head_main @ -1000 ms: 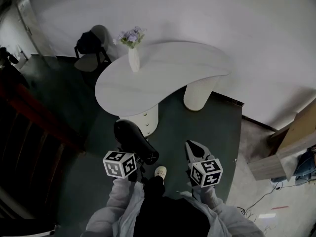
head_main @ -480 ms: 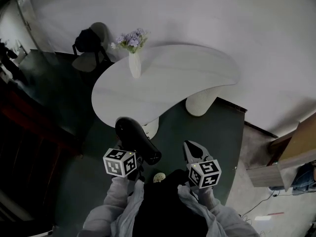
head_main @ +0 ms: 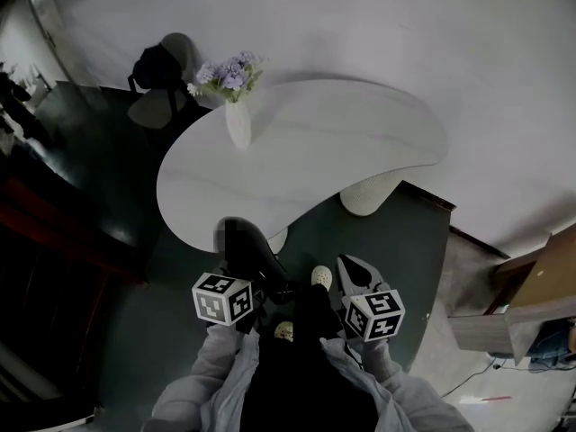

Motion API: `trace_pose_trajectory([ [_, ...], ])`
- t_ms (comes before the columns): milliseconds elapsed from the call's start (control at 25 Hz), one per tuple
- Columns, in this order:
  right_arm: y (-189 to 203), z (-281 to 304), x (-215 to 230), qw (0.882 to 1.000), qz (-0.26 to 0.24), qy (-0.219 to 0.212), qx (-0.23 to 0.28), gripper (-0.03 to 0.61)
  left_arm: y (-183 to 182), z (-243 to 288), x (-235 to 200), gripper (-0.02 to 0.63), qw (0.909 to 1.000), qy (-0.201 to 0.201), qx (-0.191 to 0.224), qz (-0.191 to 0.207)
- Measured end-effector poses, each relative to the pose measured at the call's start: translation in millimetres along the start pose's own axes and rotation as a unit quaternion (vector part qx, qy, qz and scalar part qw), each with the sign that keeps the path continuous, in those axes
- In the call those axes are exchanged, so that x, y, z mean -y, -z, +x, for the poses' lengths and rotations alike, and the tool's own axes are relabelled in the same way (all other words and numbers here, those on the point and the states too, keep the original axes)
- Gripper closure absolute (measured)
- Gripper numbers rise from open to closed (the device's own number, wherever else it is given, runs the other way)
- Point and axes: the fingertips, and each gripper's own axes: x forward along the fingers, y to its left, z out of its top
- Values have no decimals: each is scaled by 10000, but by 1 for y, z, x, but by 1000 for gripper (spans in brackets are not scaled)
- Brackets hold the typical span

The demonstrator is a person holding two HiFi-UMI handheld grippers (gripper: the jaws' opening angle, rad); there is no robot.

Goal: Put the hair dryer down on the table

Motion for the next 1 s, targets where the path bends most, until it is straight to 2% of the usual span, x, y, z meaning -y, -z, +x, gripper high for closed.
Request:
trace_pose_trajectory([
  [520, -100, 106, 127, 9988, -68, -472, 95, 569, -121, 153, 0, 360, 9995, -121, 293, 43],
  [840, -118, 151, 172, 9961, -141, -873, -10, 569, -155, 204, -12, 360, 9983, -513, 208, 175],
  [1000, -122, 170, 181, 9939, -117, -1093, -60, 569, -165, 214, -23, 360, 9969, -757, 114, 174],
])
